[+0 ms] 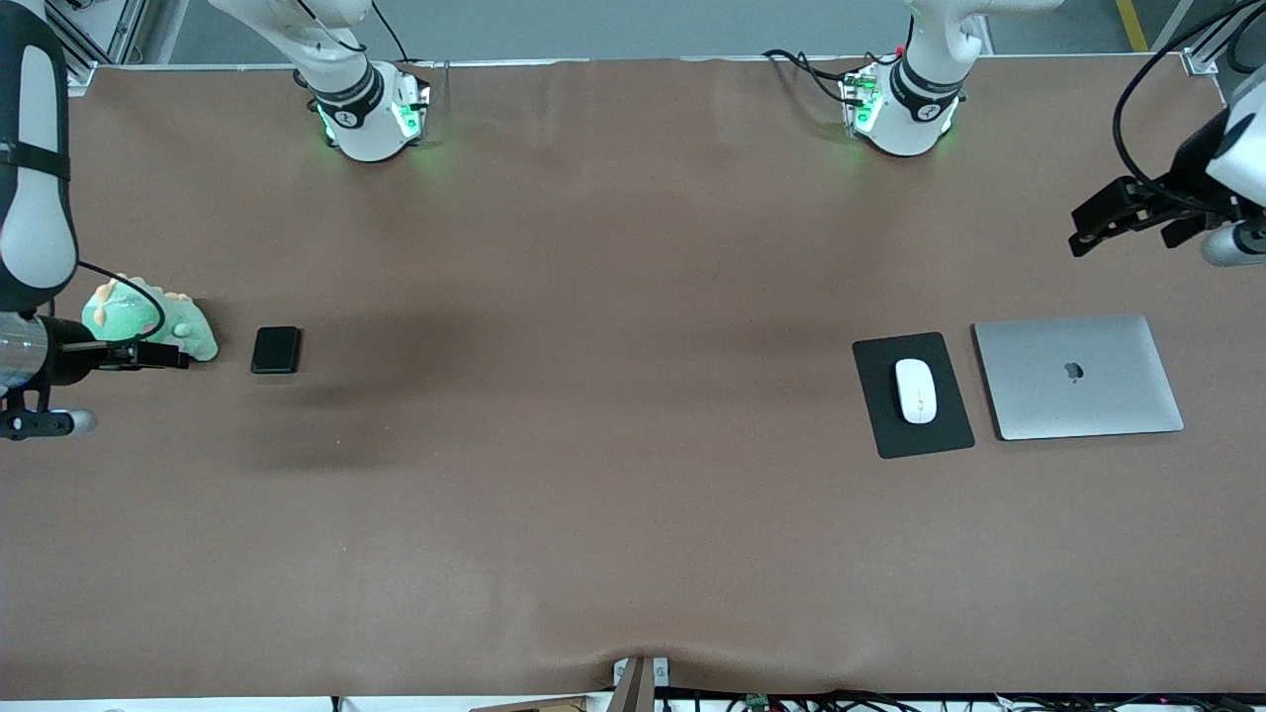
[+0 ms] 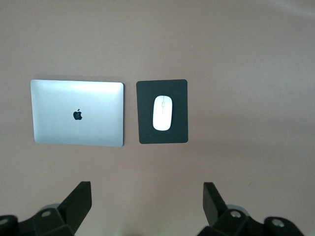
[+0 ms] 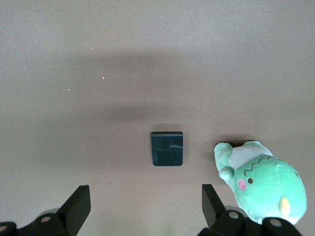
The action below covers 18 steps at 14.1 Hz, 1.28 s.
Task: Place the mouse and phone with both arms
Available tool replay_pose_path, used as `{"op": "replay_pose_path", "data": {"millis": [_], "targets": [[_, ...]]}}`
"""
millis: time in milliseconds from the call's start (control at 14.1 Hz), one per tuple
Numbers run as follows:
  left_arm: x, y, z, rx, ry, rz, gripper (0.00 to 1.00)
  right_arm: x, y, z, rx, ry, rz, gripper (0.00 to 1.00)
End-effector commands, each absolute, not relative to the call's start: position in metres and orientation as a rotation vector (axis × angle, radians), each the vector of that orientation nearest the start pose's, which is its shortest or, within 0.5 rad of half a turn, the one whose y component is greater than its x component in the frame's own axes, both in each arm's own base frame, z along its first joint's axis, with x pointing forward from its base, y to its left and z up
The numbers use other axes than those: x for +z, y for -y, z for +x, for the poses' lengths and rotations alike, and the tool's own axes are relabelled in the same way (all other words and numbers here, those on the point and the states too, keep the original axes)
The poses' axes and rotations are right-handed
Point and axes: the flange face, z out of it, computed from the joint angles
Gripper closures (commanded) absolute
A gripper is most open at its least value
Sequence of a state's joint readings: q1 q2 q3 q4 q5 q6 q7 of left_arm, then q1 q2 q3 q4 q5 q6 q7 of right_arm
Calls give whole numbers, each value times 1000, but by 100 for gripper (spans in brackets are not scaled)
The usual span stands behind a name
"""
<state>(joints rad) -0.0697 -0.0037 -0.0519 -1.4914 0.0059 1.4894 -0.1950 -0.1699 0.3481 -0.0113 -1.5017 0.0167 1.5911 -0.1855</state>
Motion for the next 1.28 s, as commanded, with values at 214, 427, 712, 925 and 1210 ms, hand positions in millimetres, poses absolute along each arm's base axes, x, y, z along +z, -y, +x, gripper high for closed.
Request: {"op": "replay_pose_path", "data": {"millis": [214,427,712,925,1210], "targets": [[663,65,534,-4,118,-3142,0,518,97,601,477,31,-2933,0],[665,63,531,-9,127,-3141,0,559,70,589,434,88,-2970,0],[667,61,531,-16,137,-3141,0,602,53,578,404,145,-3040,0],[665,61,532,-19,139,-3142,0,652,24,546,320,215,-3067,0],[667,61,532,-21,139,-3142,0,660,17,528,291,228,-3059,0]]}}
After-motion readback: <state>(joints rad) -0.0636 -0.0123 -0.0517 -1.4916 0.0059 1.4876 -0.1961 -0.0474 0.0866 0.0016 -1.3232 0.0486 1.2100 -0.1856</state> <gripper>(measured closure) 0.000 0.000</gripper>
